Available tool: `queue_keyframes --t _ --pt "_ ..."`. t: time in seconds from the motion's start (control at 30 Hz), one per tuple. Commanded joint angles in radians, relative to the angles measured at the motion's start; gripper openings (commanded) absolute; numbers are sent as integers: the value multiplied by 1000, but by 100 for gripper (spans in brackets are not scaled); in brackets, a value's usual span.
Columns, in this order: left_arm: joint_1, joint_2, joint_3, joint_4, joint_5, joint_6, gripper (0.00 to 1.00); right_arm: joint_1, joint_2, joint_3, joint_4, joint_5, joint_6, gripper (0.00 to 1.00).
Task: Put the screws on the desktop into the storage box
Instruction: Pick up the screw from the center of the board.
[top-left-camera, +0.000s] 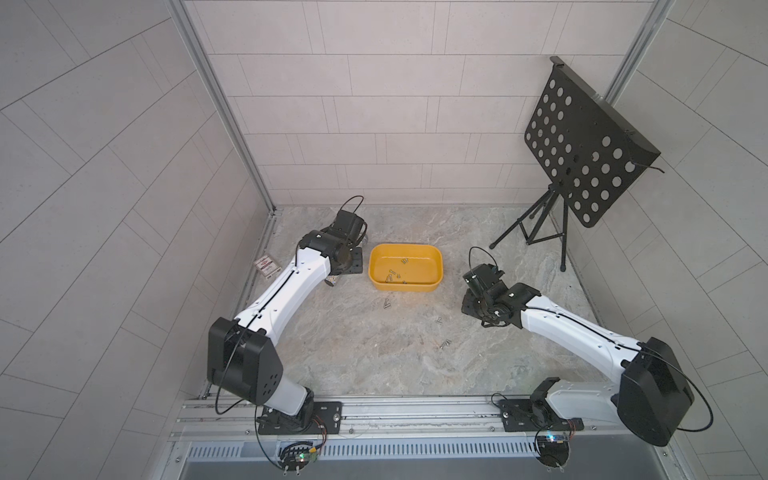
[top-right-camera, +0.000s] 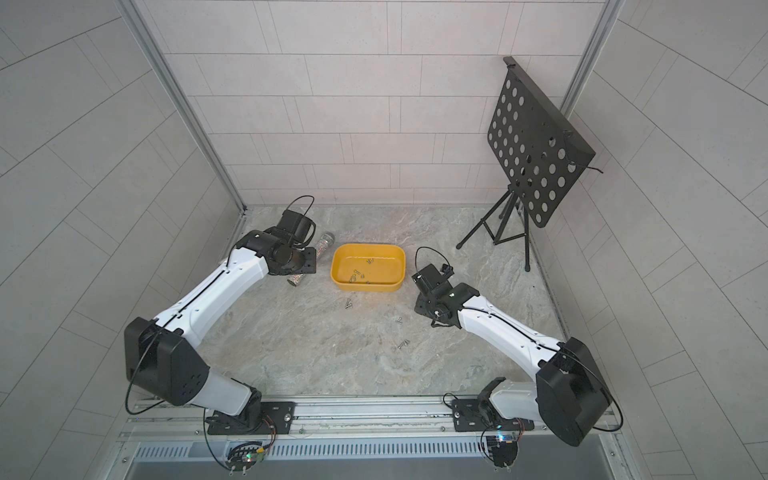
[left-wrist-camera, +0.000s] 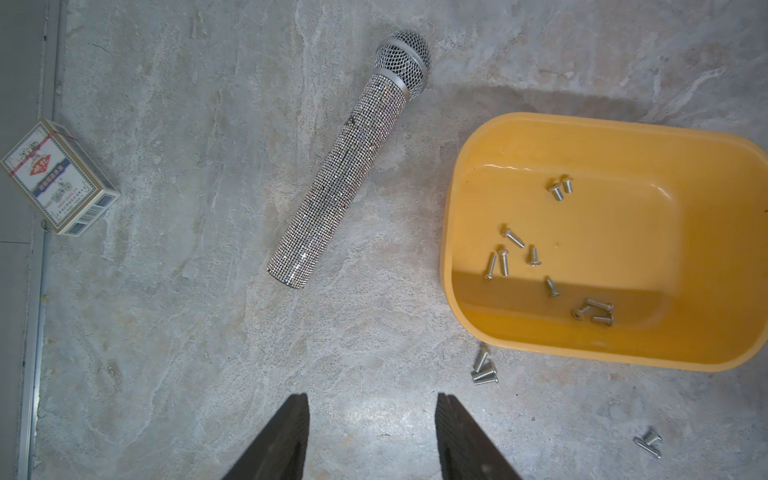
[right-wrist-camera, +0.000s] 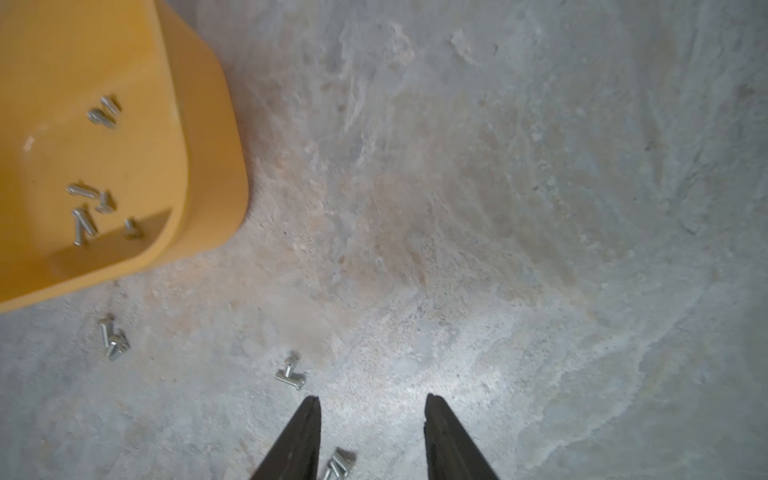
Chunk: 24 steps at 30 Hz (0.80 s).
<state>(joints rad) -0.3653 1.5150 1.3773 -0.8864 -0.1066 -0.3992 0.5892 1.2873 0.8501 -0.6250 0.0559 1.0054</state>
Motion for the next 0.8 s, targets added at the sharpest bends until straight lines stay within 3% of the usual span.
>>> queue_keyframes --t 0.0,0.37,0.77 --pt "11 -5 -12 3 16 0 56 30 23 12 -103 -16 -11 43" --pt "22 15 -16 0 22 0 56 143 116 7 -95 -48 -2 37" --pt "43 19 -18 0 33 -2 56 190 219 49 -75 -71 2 47"
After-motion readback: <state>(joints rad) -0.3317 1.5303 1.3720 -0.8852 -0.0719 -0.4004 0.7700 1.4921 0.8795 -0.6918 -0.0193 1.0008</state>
